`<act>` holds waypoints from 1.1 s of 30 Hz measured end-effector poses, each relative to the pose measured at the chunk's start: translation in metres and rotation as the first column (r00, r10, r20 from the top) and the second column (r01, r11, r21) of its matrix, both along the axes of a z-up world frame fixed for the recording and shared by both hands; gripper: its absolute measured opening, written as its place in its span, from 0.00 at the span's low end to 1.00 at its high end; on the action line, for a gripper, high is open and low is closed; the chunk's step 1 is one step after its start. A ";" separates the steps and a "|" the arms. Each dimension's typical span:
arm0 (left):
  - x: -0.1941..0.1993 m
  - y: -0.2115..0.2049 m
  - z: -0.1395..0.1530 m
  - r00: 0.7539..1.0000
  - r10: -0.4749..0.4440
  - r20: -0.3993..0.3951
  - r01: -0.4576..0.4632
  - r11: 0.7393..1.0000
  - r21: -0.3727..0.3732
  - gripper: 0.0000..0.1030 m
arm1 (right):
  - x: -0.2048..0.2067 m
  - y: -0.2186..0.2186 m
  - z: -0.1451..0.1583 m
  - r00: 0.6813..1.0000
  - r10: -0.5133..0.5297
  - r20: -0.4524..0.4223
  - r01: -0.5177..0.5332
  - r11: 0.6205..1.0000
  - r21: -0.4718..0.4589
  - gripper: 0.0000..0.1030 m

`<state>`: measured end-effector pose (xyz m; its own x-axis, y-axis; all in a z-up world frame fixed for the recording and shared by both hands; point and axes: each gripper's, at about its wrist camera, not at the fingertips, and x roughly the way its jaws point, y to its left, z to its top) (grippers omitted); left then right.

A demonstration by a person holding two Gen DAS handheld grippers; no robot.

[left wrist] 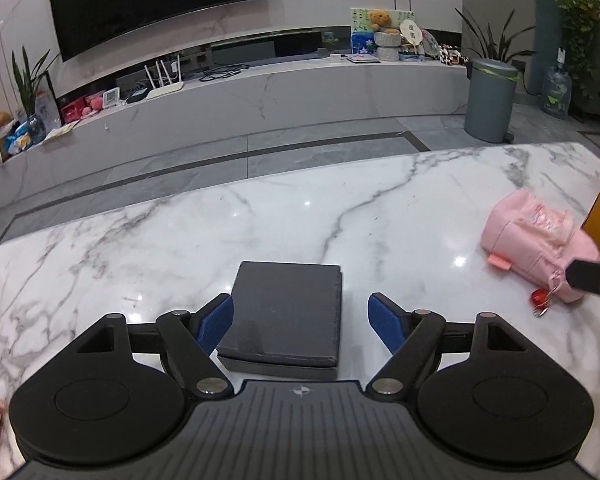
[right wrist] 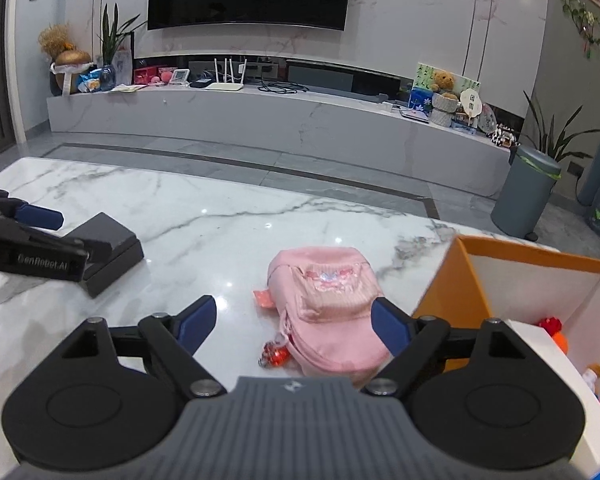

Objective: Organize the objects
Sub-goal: 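Move the left tool to the dark gray box while the right tool approaches the pink backpack, then grasp the dark gray box with the left tool while the right tool grasps the pink backpack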

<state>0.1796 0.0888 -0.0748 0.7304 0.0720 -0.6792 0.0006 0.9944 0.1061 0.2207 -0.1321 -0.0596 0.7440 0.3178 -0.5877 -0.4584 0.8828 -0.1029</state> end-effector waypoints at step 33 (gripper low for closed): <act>0.012 0.017 -0.024 0.998 0.051 -0.043 -0.057 0.987 -0.150 0.85 | 0.061 0.053 -0.063 0.996 -0.048 0.071 0.068 0.945 -0.318 0.69</act>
